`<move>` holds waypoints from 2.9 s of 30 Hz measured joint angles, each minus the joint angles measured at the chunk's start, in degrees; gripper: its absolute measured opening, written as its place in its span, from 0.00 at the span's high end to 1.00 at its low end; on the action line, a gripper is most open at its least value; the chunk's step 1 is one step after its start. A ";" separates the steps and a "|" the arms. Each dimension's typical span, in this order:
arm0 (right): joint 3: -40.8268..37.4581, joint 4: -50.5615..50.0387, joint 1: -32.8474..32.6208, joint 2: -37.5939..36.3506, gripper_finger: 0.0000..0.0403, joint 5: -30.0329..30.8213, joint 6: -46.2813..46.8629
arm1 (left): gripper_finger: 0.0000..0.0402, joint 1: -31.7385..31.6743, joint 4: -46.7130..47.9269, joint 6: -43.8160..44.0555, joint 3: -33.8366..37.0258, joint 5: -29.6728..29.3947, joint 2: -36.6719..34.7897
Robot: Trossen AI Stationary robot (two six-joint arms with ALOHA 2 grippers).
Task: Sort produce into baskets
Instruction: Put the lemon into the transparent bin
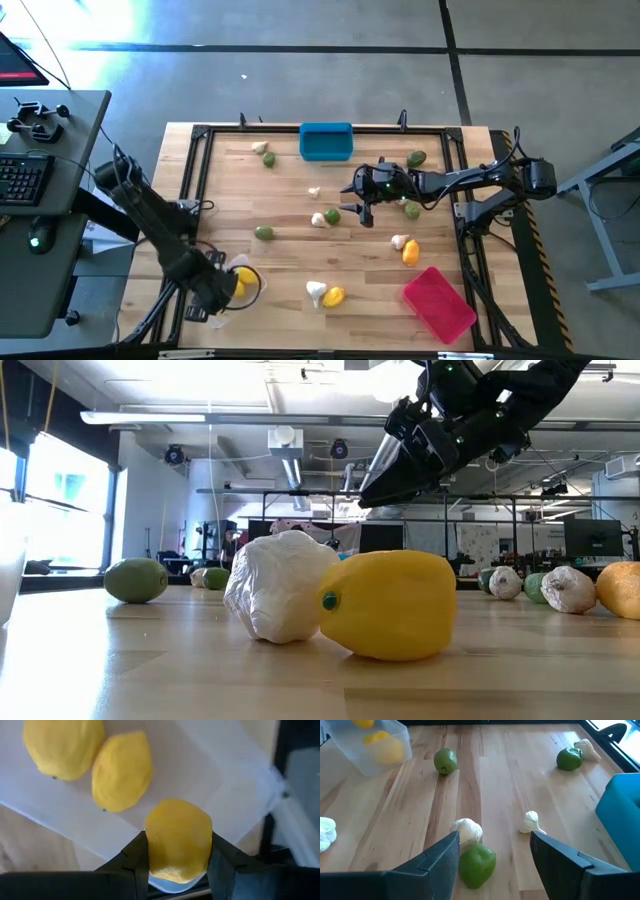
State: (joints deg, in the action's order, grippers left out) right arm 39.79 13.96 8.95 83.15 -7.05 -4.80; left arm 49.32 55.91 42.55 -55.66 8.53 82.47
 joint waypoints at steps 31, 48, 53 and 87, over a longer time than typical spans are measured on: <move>0.00 -0.94 0.00 0.00 0.42 0.02 -0.17 | 0.48 -2.62 1.30 -2.17 0.00 9.16 4.31; 0.00 -1.07 -0.15 0.00 0.57 0.02 -4.17 | 0.84 -7.81 1.25 -2.19 0.00 1.09 -8.97; 0.00 -1.22 -0.13 0.00 0.76 0.02 -5.95 | 0.99 -14.34 -6.21 -7.82 3.93 -6.89 -14.78; -0.07 -13.53 -1.80 -1.03 1.00 3.54 13.16 | 1.00 -58.22 -95.48 -39.93 37.29 0.74 -15.62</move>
State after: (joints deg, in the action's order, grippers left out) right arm 39.72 0.43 7.15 82.12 -3.51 8.36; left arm -8.90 -39.57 2.61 -18.37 9.27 66.85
